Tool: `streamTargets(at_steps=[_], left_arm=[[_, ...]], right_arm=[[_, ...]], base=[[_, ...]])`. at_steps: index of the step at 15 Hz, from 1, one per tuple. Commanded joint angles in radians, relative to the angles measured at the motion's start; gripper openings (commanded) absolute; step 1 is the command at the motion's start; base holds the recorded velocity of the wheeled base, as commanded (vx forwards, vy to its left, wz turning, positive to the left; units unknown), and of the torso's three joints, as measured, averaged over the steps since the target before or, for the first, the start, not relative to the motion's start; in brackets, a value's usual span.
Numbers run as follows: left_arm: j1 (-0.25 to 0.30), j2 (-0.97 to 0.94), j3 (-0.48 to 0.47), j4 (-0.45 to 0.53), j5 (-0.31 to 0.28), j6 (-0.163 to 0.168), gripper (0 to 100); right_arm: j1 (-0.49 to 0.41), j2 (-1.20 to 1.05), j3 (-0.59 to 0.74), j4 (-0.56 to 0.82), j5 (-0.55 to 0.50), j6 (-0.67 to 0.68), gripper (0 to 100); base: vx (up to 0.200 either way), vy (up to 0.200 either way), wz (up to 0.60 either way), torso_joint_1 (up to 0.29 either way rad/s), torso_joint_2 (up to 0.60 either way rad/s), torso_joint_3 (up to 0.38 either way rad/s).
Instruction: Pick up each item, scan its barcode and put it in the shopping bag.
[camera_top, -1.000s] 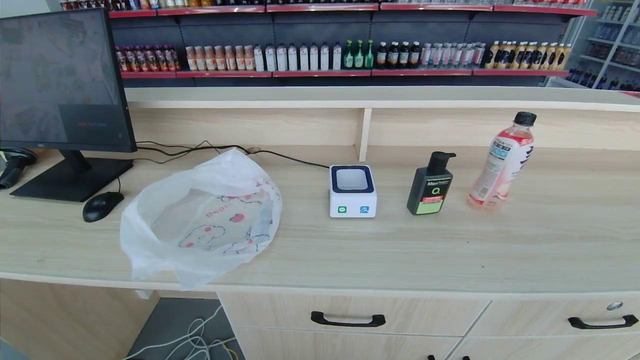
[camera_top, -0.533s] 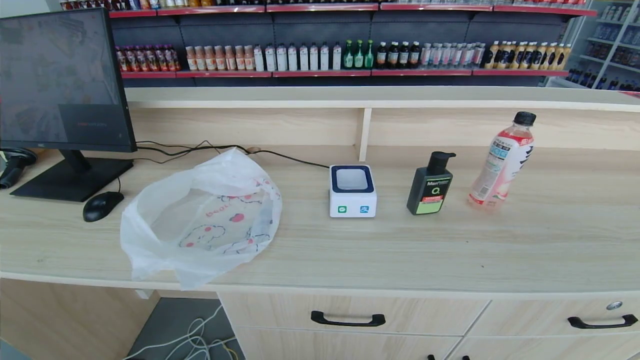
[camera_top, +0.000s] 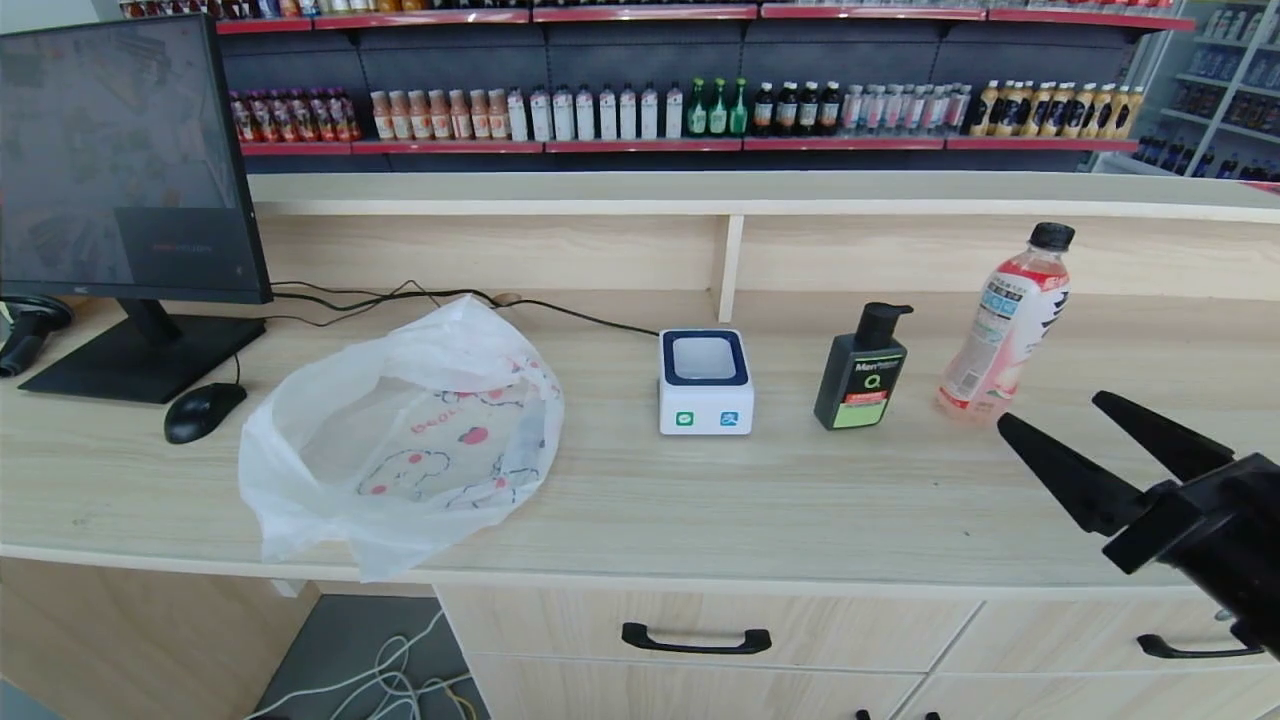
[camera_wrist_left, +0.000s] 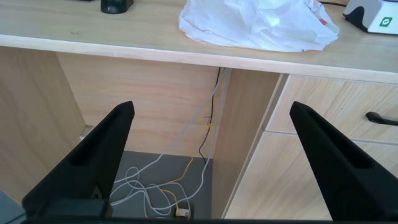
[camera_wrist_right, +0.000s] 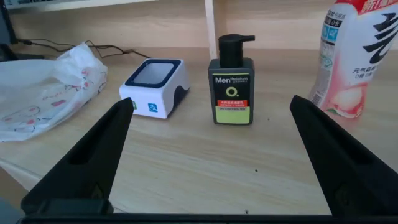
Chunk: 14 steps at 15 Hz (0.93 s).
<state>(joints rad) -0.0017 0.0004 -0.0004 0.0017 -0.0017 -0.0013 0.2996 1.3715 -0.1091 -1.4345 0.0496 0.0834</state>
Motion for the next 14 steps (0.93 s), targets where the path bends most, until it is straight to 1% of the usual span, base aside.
streamTargets(at_steps=[1, 4, 7, 10, 12, 14], left_arm=[[0.0, 0.0, 0.0, 0.0, 0.0, 0.0, 100], [0.0, 0.0, -0.001, 0.0, 0.0, 0.001, 100], [0.0, 0.0, 0.0, 0.0, 0.0, 0.001, 100], [0.0, 0.0, 0.0, 0.0, 0.0, 0.001, 100], [0.0, 0.0, 0.0, -0.002, 0.0, 0.0, 100], [0.0, 0.0, 0.0, -0.003, 0.0, -0.002, 100]], right_arm=[[0.015, 0.138, -0.024, -0.018, 0.001, -0.001, 100], [0.041, 0.224, -0.099, -0.023, 0.019, -0.053, 100], [0.043, 0.339, -0.245, -0.026, 0.026, -0.056, 100], [0.044, 0.391, -0.282, -0.027, 0.026, -0.059, 100], [0.043, 0.437, -0.333, -0.027, 0.027, -0.059, 100], [0.041, 0.463, -0.343, -0.027, 0.027, -0.06, 100]], base=[[0.0, 0.0, 0.0, 0.0, 0.0, 0.0], [0.0, 0.0, 0.0, 0.0, 0.0, 0.0], [0.0, 0.0, 0.0, 0.0, 0.0, 0.0], [0.0, 0.0, 0.0, 0.0, 0.0, 0.0], [0.0, 0.0, 0.0, 0.0, 0.0, 0.0], [0.0, 0.0, 0.0, 0.0, 0.0, 0.0]])
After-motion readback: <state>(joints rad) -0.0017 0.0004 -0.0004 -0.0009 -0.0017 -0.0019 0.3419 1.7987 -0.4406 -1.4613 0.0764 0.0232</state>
